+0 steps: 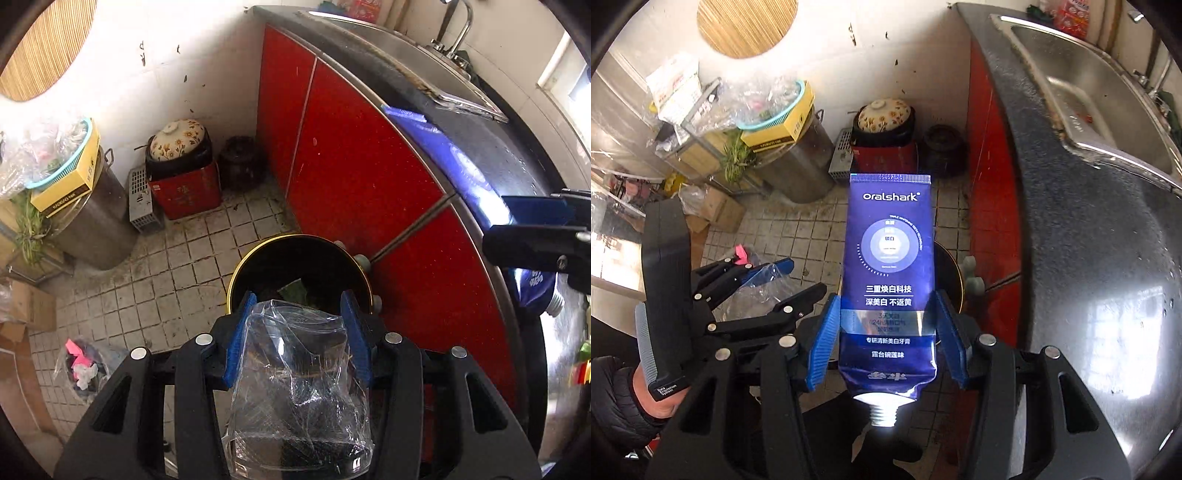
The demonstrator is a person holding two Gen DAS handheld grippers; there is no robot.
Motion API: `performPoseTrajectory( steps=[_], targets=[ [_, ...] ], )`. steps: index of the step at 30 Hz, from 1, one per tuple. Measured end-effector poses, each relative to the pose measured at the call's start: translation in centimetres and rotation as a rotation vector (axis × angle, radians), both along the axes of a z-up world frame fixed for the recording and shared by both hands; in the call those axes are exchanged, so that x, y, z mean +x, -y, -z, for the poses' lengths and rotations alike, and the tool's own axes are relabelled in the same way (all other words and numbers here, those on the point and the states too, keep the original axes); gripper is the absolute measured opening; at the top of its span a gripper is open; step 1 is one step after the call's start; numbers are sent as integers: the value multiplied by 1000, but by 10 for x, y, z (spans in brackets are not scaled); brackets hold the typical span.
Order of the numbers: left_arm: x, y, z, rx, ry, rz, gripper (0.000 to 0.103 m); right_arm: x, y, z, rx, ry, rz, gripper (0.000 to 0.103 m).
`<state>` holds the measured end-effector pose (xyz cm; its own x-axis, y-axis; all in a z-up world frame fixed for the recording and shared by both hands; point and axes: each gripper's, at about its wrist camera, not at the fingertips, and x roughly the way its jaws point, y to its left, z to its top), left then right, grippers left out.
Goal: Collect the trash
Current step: 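Carry the plastic cup and toothpaste tube to the bin and release both, then return both tools to the countertop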
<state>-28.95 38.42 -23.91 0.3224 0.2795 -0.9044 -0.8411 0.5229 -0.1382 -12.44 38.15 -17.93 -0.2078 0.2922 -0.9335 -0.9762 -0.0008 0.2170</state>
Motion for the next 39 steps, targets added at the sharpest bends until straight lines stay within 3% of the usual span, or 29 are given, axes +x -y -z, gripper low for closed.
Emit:
performPoseTrajectory(
  steps=[6,7,8,10,12,23,27,32,36,39],
  targets=[
    [7,-16,20,-28,33,4,46,-5,-18,24,-31,38,-30,52],
    [9,-18,23,-35,33,8,53,-5,-19,27,-38,42,-32,52],
    [10,-21,26,-41,27,7,71,-4,-22,30,-43,44,-31,56],
    [9,-22,26,-28,25,-6,81,-2,-24,29,-40,18,-26,66],
    [7,-23,25,-31,23,-9,82,2,-24,22,-17,13,-20,74],
    [11,7,-21,14,3,73,90,43,35,-46,84,-9,124,82],
    [32,25,-62,74,16,151,93,69,89,-86,158,16,222,89],
    [84,52,-116,138,57,288,93,120,191,-127,222,65,452,90],
    [151,97,-148,154,136,488,93,161,291,-143,232,118,705,90],
    [210,157,-164,151,195,692,93,182,364,-147,232,164,883,90]
  ],
)
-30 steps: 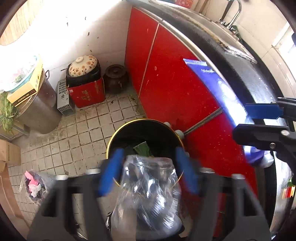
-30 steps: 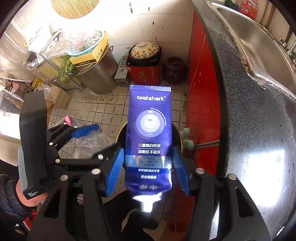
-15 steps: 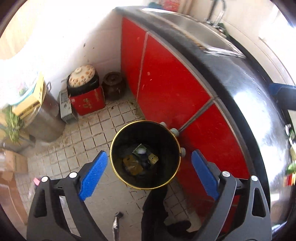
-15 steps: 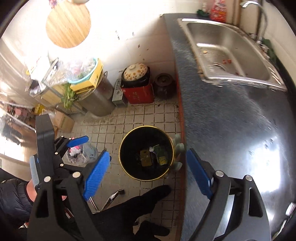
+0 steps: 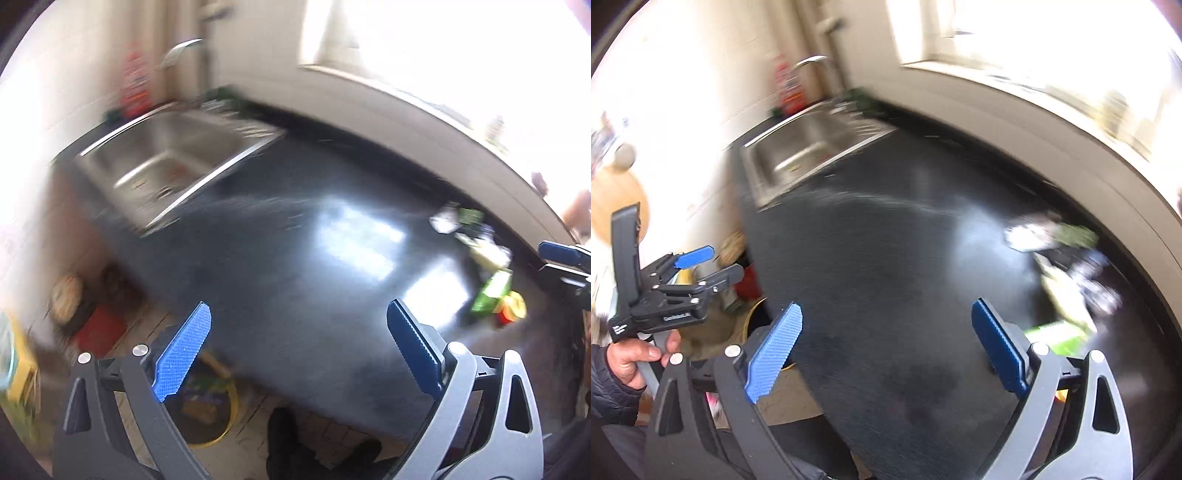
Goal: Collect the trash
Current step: 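Return both tools to the countertop, then grasp the green box with the left tool while the right tool grasps the yellow tape roll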
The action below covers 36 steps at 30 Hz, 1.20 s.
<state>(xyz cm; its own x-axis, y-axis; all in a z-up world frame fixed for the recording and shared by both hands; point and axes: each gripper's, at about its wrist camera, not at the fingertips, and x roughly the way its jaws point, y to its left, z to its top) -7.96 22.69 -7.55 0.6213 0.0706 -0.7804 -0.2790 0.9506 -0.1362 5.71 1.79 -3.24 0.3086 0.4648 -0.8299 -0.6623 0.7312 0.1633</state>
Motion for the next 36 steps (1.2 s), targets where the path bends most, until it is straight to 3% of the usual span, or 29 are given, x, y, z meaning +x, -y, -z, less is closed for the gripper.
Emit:
performPoseTrajectory(
  steps=[6,10,13,17,25,36],
  targets=[
    [77,137,-17,39,39,405,93,12,142,-2,5,12,339,90],
    [96,210,-23,84,44,600,93,2,206,2,7,14,469,90],
    [96,244,-20,114,37,689,93,-4,240,4,10,14,530,90],
    [98,266,-14,132,15,746,93,-11,250,9,6,13,554,90],
    [117,265,15,172,-43,775,93,5,239,24,-8,6,502,90],
    [162,270,90,148,-128,815,93,58,205,111,-136,-55,376,90]
  ],
)
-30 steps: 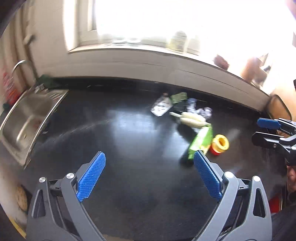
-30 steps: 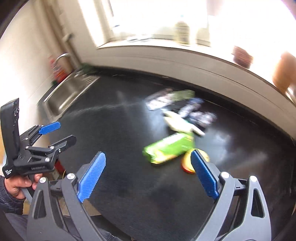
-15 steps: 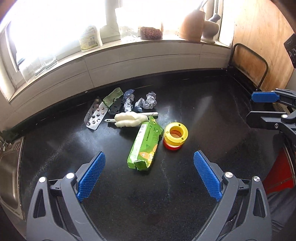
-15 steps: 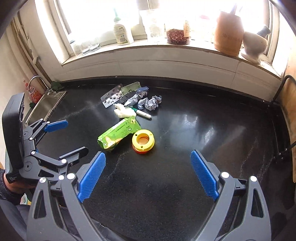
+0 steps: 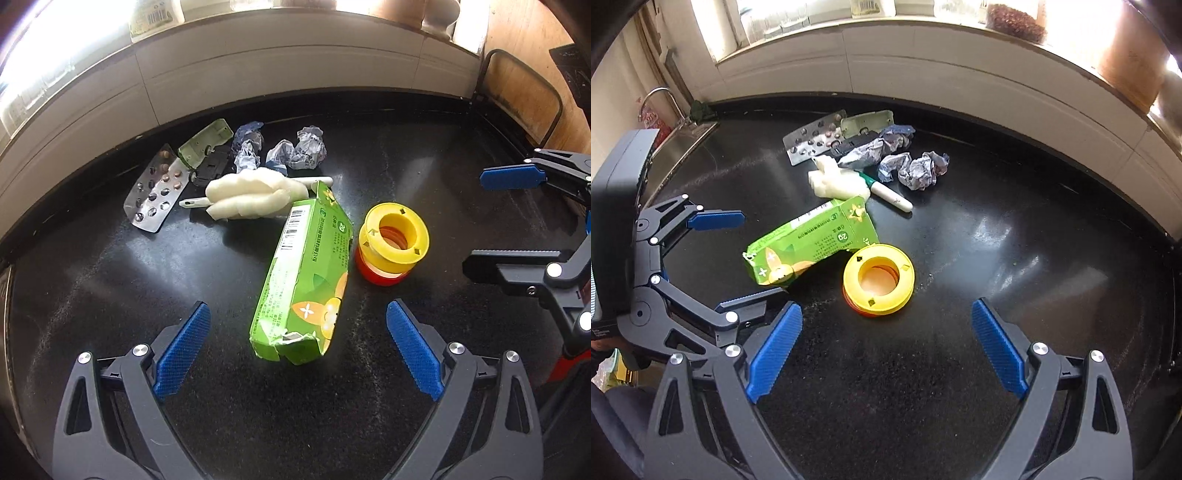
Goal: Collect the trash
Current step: 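Grasp the green box with the left tool while the right tool grasps the yellow tape roll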
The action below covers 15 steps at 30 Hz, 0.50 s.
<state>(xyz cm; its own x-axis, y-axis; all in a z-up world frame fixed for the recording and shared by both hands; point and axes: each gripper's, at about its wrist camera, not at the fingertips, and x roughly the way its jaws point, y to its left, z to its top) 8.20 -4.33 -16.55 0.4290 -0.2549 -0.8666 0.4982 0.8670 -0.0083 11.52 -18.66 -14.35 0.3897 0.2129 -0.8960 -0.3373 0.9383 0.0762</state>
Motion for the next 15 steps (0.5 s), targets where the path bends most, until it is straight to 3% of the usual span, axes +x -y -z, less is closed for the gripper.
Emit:
performPoseTrajectory(
  steps=[6,10,13,15],
  targets=[
    [21,3,25,-12,-48,29,93,32,-4,41,-27,-87,-23,87],
    [31,6,33,-20,-73,32,89,43,-6,51,-26,-120,-41,84],
    [36,8,37,-25,-88,41,81,47,-9,55,-22,-139,-52,74],
    [38,11,39,-31,-100,47,72,48,-10,58,-26,-150,-57,56]
  ],
)
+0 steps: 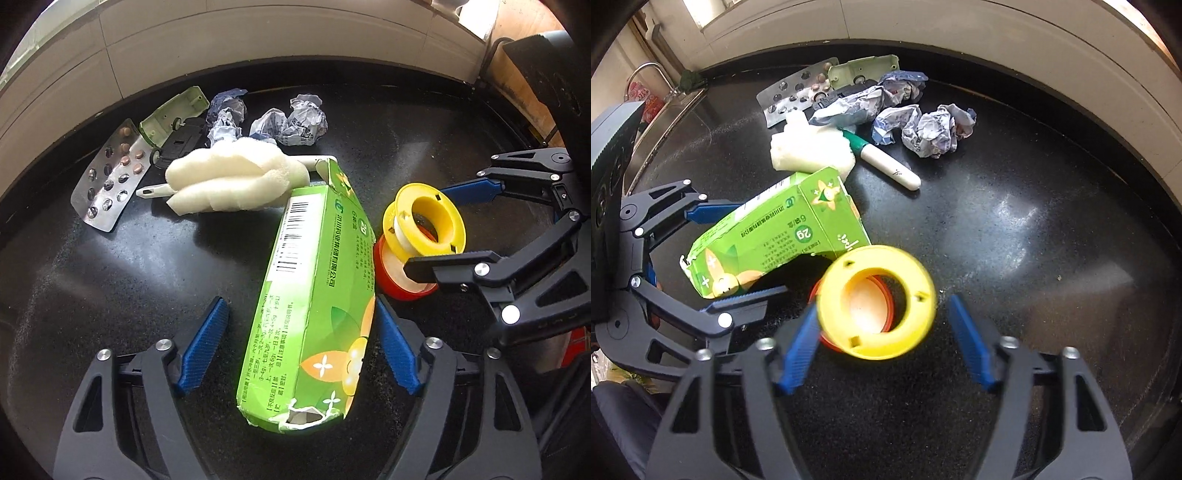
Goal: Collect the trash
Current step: 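Grasp the green box with the left tool while the right tool grasps the yellow tape roll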
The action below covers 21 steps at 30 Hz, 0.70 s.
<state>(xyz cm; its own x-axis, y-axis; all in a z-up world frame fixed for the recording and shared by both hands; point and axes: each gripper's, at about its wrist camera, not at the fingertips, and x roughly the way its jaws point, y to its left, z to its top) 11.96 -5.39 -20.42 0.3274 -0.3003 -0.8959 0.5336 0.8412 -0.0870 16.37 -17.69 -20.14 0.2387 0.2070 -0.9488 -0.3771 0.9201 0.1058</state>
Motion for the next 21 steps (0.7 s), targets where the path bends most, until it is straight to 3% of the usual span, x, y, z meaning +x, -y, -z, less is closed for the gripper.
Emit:
performPoseTrajectory(
  steps=[2,5,21],
  targets=[
    [0,1,-2,-3,4,4,54,0,0,-1,3,2,-3,56],
    [-4,0,-9,-4,8,-3,49,-5,2,-10,-1,32,-2,56],
    [-77,-9,-85,-29,92,-77,47,-69,17,-93,37,173,84,55]
  ],
)
